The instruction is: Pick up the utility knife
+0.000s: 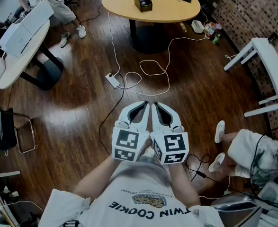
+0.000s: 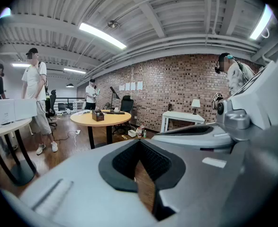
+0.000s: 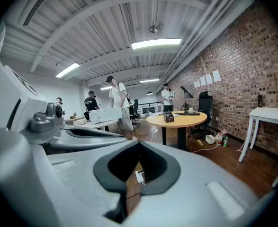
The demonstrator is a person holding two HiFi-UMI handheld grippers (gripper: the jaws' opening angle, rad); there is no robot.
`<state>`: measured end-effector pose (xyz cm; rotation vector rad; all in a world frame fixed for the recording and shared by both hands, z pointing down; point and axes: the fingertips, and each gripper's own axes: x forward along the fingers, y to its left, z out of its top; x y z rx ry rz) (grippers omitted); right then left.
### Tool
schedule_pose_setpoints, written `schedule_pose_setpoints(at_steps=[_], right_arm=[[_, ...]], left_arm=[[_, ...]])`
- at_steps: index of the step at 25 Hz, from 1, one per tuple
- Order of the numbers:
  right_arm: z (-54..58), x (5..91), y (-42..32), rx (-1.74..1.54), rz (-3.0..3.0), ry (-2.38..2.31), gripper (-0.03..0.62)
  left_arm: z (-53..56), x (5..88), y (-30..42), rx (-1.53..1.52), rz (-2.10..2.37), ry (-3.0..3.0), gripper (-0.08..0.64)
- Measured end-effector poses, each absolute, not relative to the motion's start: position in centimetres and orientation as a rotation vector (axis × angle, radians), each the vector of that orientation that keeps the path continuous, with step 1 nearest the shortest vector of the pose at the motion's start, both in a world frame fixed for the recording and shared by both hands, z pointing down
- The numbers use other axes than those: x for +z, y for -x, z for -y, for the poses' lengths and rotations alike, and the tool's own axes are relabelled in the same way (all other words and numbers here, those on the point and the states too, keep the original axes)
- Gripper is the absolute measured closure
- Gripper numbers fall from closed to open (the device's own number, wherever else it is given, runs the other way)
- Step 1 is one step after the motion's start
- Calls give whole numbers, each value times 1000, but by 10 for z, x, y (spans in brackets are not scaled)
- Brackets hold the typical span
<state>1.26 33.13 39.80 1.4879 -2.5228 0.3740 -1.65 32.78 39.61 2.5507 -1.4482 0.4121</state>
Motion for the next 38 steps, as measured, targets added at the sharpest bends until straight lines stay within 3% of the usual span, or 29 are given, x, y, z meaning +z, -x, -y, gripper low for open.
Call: schedule_pose_setpoints(at_steps=[18,38], right_arm=[[-306,400,-50,361,2558,-1466,591],[-146,408,14,386,2471,-1495,591]], left_arm=[[-307,399,-19,429,1495,-2543,552],[-141,411,48,409,1418,-2515,552]])
